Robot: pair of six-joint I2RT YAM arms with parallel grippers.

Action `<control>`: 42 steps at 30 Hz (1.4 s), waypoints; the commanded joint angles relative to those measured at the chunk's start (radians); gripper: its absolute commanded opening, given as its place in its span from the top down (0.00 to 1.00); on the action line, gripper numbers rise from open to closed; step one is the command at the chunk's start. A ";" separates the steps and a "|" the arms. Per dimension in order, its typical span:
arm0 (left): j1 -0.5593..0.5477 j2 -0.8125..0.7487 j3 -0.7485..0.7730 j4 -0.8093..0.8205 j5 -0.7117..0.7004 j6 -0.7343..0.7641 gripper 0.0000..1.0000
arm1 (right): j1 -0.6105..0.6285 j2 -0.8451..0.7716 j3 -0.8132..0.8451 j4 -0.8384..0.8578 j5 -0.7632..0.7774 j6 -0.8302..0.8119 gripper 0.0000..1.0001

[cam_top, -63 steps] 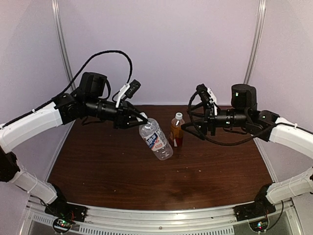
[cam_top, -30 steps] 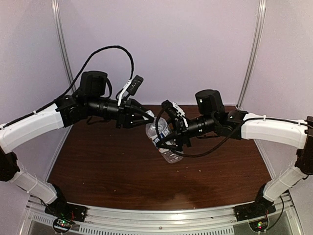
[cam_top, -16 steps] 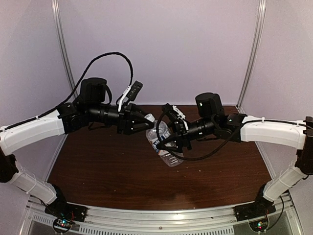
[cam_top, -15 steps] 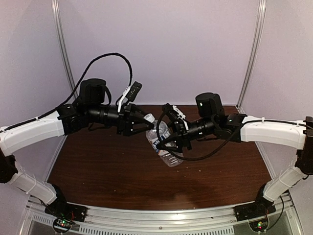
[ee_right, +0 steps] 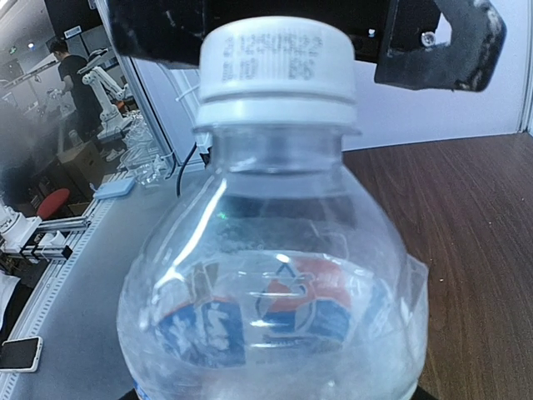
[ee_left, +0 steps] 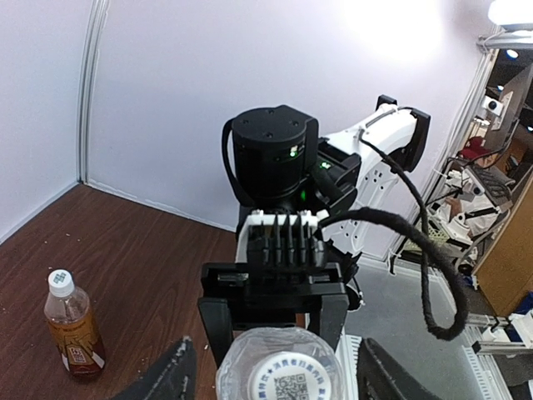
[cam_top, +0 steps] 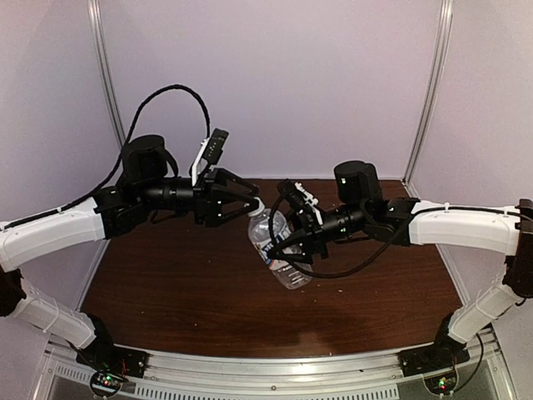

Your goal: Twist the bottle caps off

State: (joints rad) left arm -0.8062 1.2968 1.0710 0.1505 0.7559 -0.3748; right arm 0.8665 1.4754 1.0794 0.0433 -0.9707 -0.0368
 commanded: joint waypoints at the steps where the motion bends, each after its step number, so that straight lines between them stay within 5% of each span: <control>1: -0.003 0.016 0.006 0.081 0.026 -0.038 0.40 | 0.007 -0.039 -0.006 0.047 -0.033 0.011 0.60; 16: -0.005 0.027 0.005 0.064 0.043 -0.026 0.61 | 0.008 -0.044 -0.009 0.054 0.010 0.017 0.62; 26: -0.005 0.049 0.035 0.026 0.016 -0.031 1.00 | 0.008 -0.047 0.003 0.031 0.193 0.004 0.65; 38: -0.047 0.067 0.149 -0.258 -0.575 -0.265 1.00 | 0.033 -0.051 -0.037 0.107 0.720 -0.035 0.67; 42: -0.061 0.089 0.158 -0.238 -0.586 -0.269 0.91 | 0.040 -0.032 -0.024 0.087 0.725 -0.046 0.66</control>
State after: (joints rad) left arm -0.8608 1.3598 1.1980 -0.0292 0.3157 -0.5747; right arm 0.9070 1.4456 1.0534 0.0925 -0.4175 -0.0620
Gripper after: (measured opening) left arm 0.289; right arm 0.545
